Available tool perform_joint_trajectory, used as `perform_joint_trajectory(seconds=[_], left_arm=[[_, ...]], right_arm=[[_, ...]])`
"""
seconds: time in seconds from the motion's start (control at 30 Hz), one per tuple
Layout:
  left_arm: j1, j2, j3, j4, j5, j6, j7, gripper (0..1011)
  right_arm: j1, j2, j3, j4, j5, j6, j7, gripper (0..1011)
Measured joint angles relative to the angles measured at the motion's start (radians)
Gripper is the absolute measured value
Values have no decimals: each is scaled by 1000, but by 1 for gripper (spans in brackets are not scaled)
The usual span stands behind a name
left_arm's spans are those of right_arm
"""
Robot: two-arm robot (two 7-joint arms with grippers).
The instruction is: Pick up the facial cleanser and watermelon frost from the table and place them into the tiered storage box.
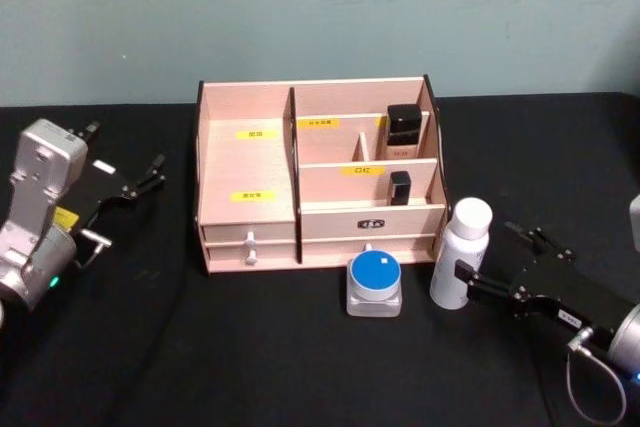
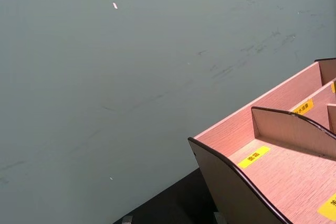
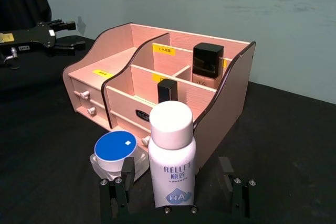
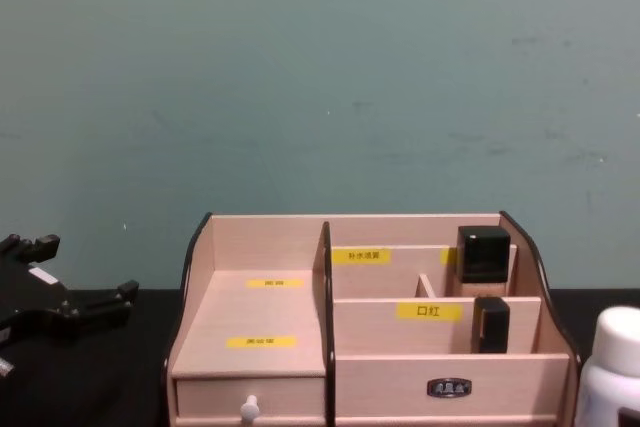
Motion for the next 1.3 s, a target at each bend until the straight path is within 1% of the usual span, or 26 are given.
perform_joint_trajectory(seconds=[0.27,0.6,0.83,1.3], left_arm=[[0,0,0,0,0,0,0,1001],[0,0,0,0,0,0,0,1001],[0,0,0,0,0,0,0,1001],[0,0,0,0,0,0,0,1001]], right_arm=[[38,-31,-15,34,-23,-6,7,1002],[83,-58,-40,67,-53,-5,13,1002],[103,-72,-52,84,-65,-2,16,1002],[122,-89,-59,105,-72,1,20,1002]])
